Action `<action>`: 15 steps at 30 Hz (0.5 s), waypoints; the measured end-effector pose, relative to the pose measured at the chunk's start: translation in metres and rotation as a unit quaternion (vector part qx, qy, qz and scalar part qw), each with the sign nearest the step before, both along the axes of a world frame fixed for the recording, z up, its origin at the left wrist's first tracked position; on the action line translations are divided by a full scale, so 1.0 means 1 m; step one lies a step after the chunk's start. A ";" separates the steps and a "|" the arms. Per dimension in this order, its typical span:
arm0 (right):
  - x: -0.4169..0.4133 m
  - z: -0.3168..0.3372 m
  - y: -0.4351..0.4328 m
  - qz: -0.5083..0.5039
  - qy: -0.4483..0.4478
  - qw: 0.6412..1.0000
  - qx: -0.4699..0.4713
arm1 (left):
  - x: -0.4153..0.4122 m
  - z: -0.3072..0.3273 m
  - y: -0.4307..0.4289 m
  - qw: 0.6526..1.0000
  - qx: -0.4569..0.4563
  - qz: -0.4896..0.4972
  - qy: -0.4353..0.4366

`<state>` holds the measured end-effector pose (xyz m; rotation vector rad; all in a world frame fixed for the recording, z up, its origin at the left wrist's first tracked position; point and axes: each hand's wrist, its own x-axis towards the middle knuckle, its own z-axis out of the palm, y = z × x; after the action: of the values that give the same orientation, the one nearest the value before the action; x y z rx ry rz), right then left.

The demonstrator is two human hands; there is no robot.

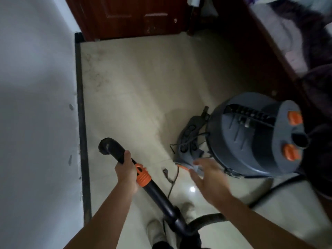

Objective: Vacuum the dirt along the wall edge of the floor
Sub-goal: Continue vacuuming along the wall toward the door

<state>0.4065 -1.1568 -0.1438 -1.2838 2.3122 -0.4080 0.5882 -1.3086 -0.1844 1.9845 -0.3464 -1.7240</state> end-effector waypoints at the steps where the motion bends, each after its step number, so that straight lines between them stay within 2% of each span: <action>1: -0.023 0.015 0.006 -0.026 0.053 0.997 -0.046 | -0.012 0.011 0.005 1.000 -0.007 -0.007 0.006; 4: -0.091 0.047 0.021 -0.071 0.198 0.969 -0.130 | -0.051 0.034 0.017 0.998 -0.030 -0.033 0.040; 6: -0.132 0.058 0.029 -0.127 0.245 0.951 -0.139 | -0.074 0.041 0.024 0.996 -0.045 -0.063 0.047; 9: -0.179 0.059 0.041 -0.207 0.230 0.950 -0.031 | -0.101 0.045 0.031 0.991 -0.060 -0.104 0.057; 12: -0.202 0.042 0.043 -0.161 0.208 0.956 0.132 | -0.124 0.044 0.030 0.988 -0.062 -0.138 0.034; 13: -0.203 0.034 0.039 -0.138 0.208 0.955 0.159 | -0.130 0.043 0.028 0.987 -0.061 -0.145 0.031; 15: -0.203 0.020 0.028 -0.116 0.216 0.957 0.156 | -0.142 0.038 0.020 0.986 -0.056 -0.154 0.027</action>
<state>0.2035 -1.1283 -0.1239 -1.0233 2.7633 0.1874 0.4458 -1.2882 -0.1459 1.8746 -0.7488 -1.8934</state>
